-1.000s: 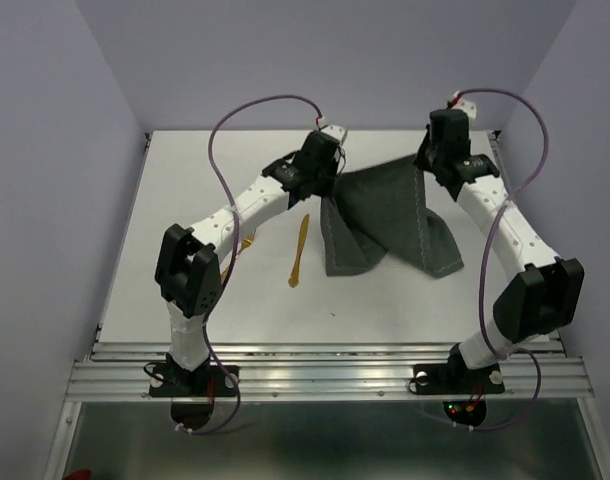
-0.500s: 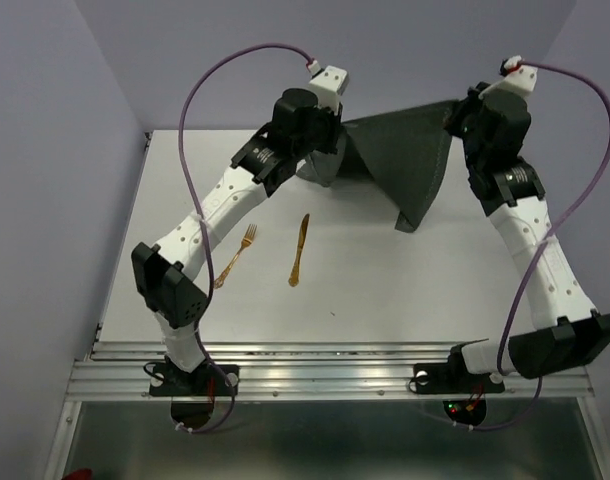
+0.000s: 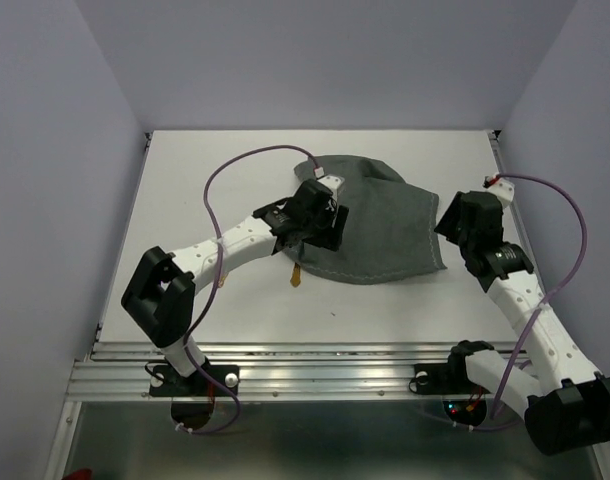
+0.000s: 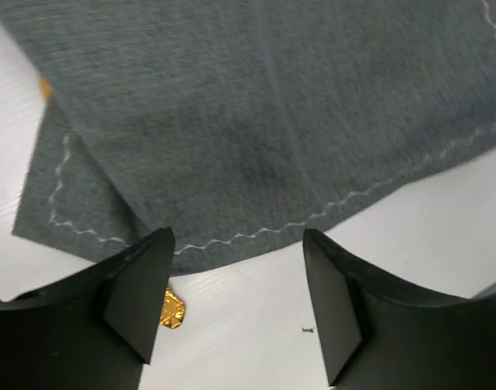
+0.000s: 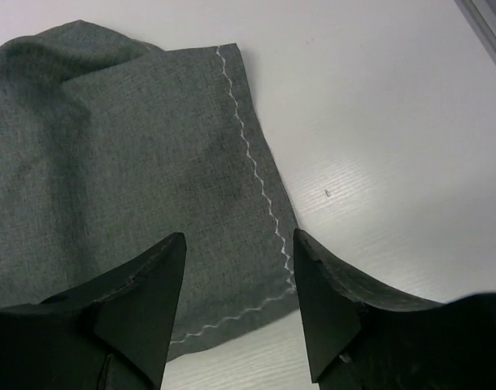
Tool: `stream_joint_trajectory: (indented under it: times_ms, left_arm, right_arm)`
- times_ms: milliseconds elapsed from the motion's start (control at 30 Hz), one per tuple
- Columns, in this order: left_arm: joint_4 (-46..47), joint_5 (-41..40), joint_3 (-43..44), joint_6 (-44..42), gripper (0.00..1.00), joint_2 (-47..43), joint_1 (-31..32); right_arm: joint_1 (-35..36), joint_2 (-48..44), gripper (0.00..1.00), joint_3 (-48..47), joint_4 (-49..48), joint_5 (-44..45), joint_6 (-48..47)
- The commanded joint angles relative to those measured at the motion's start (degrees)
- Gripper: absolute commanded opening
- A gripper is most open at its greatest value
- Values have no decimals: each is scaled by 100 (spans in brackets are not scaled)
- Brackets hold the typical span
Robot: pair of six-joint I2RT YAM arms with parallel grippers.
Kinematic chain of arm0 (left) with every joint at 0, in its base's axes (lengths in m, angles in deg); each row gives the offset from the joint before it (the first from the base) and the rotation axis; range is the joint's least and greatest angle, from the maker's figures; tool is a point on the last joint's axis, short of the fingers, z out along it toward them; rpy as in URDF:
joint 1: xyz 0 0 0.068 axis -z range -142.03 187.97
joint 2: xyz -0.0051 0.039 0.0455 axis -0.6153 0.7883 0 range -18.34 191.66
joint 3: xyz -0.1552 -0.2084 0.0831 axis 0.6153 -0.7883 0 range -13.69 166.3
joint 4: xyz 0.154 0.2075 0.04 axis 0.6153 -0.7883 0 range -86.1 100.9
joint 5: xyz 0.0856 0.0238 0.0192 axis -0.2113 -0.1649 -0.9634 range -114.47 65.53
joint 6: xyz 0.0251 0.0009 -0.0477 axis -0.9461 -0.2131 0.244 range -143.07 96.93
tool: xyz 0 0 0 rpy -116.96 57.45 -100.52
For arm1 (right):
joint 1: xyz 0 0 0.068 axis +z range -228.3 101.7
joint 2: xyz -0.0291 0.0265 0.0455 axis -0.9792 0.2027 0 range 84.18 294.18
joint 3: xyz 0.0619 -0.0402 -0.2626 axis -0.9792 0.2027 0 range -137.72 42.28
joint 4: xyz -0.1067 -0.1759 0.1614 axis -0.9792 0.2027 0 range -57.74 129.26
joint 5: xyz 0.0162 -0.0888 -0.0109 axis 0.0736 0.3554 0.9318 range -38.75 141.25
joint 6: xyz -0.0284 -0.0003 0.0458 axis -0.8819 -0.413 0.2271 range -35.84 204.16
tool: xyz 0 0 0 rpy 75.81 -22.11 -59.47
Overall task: Fold the napkin into a case and place the utensils inside
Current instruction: Move the crumpled napkin to the center of the board, then pick up the crumpled napkin from the center of the board.
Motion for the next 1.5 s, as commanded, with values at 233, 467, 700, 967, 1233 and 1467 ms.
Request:
stream_joint_trajectory:
  times_ms: [233,467,700,967,1233,1467]
  left_arm:
    - [-1308,-1582,518,1338,54,259,-989]
    - [-932,-1092,-176,1699,73,294,-1534]
    - [-536,-765,-379,2024,75,698,-1596]
    - [-484,-941,-484,2543,67,1068,-1587]
    - [-386,-1143,-414,2675,44,1402,-1587]
    - [-395,-1512,-317,2455,0,1043,-1587]
  right_arm:
    - [-20,-295,63,-266,1135,-263,494]
    - [-20,-619,63,155,1179,-766,872]
    - [-20,-558,60,138,1284,-889,837]
    - [-20,-664,74,165,1478,-687,1039]
    - [-20,-655,75,156,1487,-845,1109]
    - [-20,-295,73,384,1495,-1372,1381]
